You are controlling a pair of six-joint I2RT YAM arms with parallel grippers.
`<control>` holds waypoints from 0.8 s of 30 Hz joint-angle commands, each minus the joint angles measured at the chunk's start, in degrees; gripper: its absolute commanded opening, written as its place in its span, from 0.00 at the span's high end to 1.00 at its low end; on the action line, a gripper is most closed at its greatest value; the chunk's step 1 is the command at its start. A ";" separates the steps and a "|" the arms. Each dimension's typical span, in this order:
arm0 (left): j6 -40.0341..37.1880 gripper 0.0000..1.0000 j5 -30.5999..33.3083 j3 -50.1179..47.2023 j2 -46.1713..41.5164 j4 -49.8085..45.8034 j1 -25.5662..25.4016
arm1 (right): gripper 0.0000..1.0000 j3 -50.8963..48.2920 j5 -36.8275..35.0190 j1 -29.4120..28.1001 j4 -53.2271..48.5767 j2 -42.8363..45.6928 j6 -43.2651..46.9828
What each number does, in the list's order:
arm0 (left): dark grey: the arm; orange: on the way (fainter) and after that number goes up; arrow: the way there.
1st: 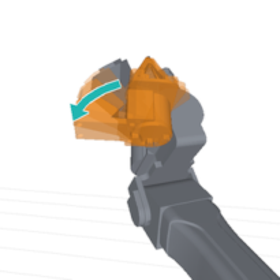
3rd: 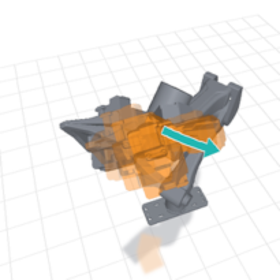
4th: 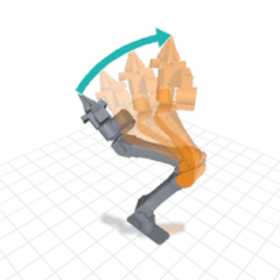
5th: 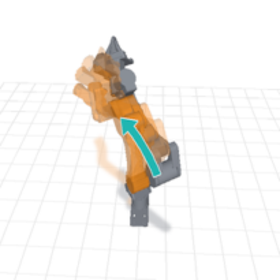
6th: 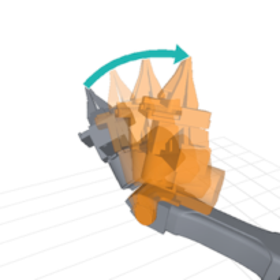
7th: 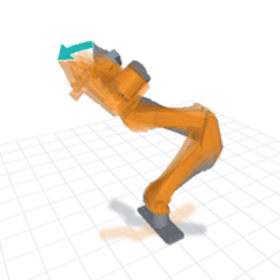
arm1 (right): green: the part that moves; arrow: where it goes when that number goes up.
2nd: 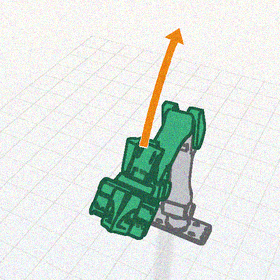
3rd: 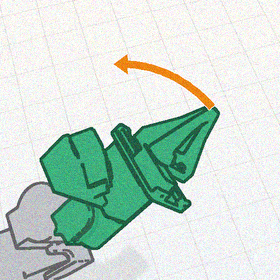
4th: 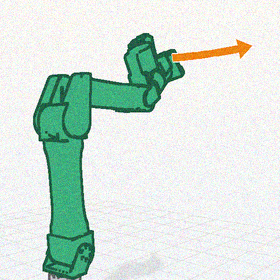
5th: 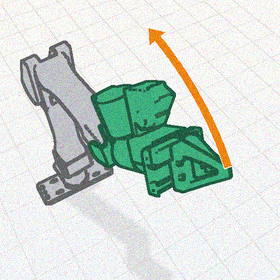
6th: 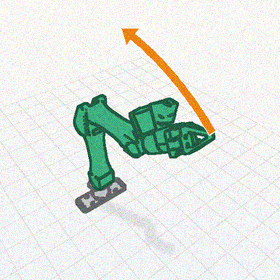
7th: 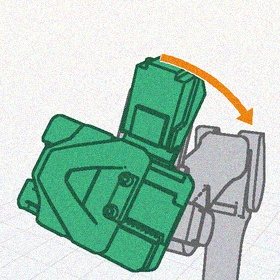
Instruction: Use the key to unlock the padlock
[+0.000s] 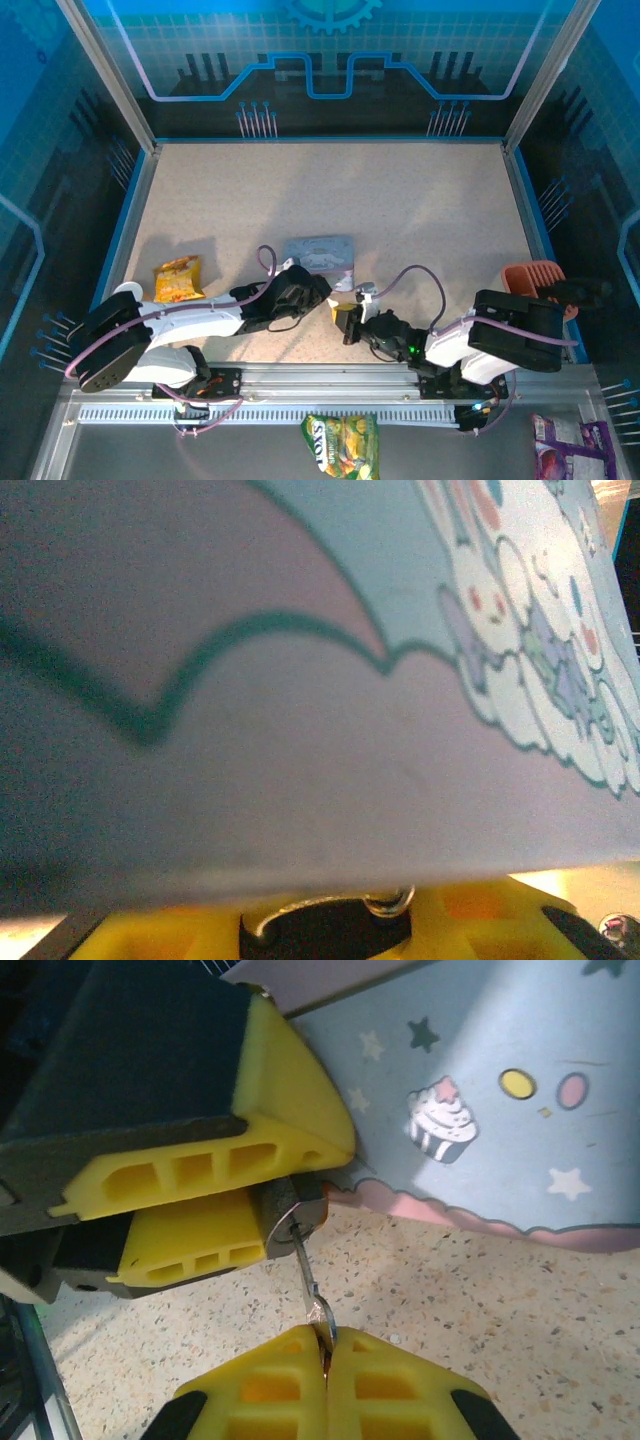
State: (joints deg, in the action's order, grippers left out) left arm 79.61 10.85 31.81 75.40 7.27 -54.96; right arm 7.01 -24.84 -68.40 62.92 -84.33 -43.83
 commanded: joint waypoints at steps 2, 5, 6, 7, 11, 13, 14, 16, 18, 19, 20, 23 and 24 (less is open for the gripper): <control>0.86 0.89 -5.77 2.90 -0.41 4.33 -3.22 | 1.00 0.11 5.28 3.42 12.58 -1.26 -3.40; 0.83 0.89 -5.77 3.11 -0.86 4.09 -3.56 | 1.00 -0.06 6.58 4.07 13.88 -2.11 -3.75; 0.73 0.89 -5.65 3.41 -0.94 3.90 -3.70 | 1.00 -0.08 6.78 4.15 13.92 -2.21 -3.78; 0.60 0.89 -5.61 3.58 -0.91 3.72 -3.83 | 1.00 0.10 6.90 4.22 13.90 -2.24 -3.78; 0.28 0.89 -5.64 4.21 -0.53 3.41 -4.03 | 1.00 0.00 8.65 5.12 14.80 -2.41 -4.27; -0.17 0.89 -5.50 4.61 -0.13 2.95 -4.10 | 1.00 -0.23 10.12 5.97 15.55 -2.41 -5.22; -0.40 0.89 -5.41 4.66 0.16 2.84 -4.10 | 1.00 -0.24 10.61 6.29 15.49 -2.33 -5.89; -0.79 0.89 -4.97 4.74 0.62 2.56 -4.10 | 1.00 -0.24 11.36 6.74 14.68 -2.06 -7.23; -1.82 0.89 -3.73 5.31 0.89 0.81 -4.02 | 1.00 -0.25 11.89 6.79 13.27 -1.72 -8.03; -2.14 0.89 -3.21 5.45 1.05 0.05 -4.02 | 1.00 -0.19 12.07 6.81 12.20 -1.40 -8.27; -2.36 0.89 -2.70 5.43 1.21 -0.29 -3.93 | 0.98 -0.15 12.12 6.79 10.54 -0.91 -8.37; -2.96 0.89 -1.98 5.54 1.64 -1.45 -3.09 | 0.86 -0.35 11.80 6.68 5.22 1.32 -7.47; -3.03 0.89 -1.89 5.51 1.84 -1.63 -2.60 | 0.82 -0.58 11.60 6.70 2.83 2.57 -6.69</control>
State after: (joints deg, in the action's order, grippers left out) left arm 78.94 10.96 34.72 76.75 4.40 -56.82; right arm 5.45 -12.78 -62.39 67.55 -84.79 -51.07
